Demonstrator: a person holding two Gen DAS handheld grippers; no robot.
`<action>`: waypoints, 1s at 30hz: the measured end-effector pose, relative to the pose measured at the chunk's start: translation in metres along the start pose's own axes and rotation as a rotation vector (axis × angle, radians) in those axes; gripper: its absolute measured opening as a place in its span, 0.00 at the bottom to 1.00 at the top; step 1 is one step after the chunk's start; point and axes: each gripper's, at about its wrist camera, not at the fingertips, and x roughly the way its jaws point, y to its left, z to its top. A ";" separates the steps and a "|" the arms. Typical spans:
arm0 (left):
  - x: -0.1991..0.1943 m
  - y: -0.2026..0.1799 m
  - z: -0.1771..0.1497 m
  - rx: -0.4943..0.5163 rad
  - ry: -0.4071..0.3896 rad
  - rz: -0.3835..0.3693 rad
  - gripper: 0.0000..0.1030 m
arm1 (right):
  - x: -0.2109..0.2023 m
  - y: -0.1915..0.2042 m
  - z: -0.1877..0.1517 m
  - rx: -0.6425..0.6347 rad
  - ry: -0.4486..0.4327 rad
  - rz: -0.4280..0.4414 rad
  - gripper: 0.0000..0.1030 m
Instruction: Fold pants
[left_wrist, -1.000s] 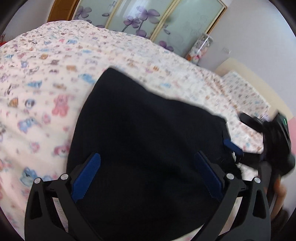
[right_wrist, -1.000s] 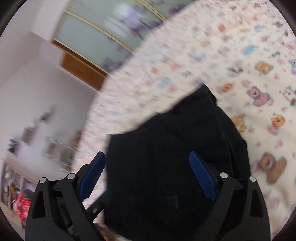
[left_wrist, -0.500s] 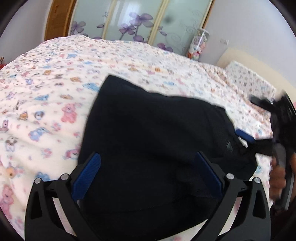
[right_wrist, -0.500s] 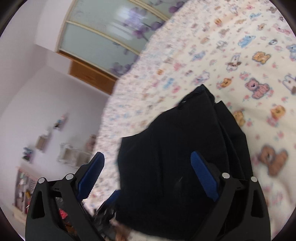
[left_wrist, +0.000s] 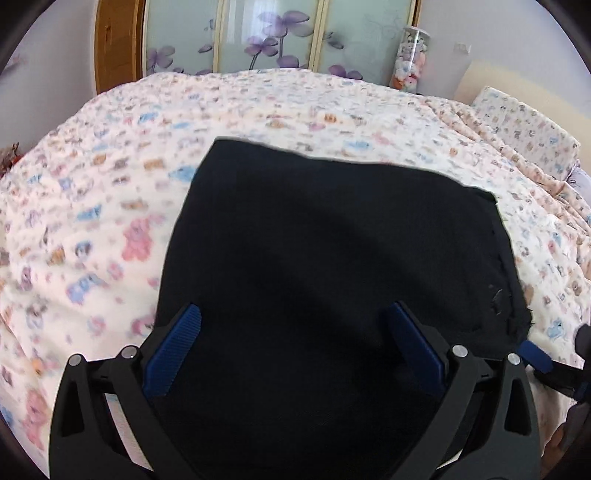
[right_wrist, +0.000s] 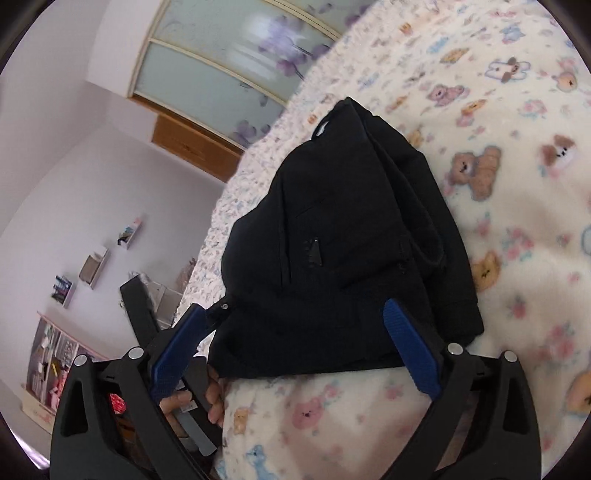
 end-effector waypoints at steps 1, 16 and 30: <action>-0.001 0.001 -0.002 -0.004 -0.007 -0.004 0.98 | 0.001 0.002 0.001 -0.014 0.004 -0.010 0.96; -0.009 -0.010 0.039 0.037 -0.034 0.001 0.98 | 0.020 0.030 0.062 0.006 0.018 0.029 0.99; 0.020 -0.009 0.026 0.069 0.038 0.082 0.98 | 0.038 0.017 0.060 0.019 0.065 -0.031 0.99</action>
